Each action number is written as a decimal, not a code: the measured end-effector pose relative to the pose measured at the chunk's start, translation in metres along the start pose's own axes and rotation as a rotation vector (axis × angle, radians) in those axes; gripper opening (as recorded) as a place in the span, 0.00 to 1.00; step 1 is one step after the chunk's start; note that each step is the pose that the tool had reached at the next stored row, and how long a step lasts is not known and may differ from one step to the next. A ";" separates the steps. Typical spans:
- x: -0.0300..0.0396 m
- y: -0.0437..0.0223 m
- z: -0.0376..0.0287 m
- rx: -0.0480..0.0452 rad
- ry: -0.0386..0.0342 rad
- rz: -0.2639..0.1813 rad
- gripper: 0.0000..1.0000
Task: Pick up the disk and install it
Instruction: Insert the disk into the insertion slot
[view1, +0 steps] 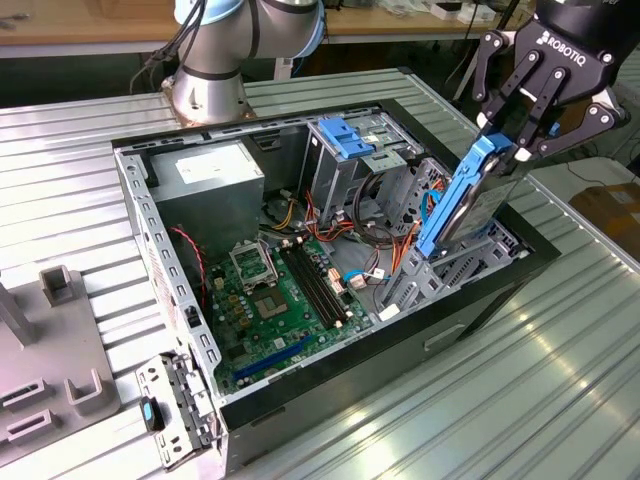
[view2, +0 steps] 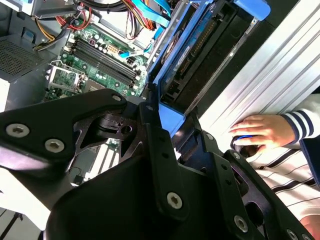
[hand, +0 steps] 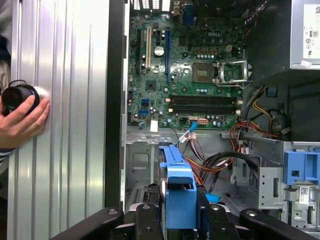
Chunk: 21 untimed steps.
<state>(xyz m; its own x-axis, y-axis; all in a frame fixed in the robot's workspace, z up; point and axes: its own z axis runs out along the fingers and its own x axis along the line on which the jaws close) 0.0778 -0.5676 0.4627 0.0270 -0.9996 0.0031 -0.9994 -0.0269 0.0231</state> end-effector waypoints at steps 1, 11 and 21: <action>0.0000 0.0000 0.0056 -0.0002 0.0000 0.000 0.36; 0.0000 -0.0002 -0.0004 -0.0202 -0.0004 0.000 0.36; 0.0002 -0.0011 0.0077 -0.0219 -0.0007 0.007 0.36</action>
<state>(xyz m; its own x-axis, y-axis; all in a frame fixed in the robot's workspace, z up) 0.0787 -0.5678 0.4550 0.0200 -0.9998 0.0026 -0.9988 -0.0199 0.0449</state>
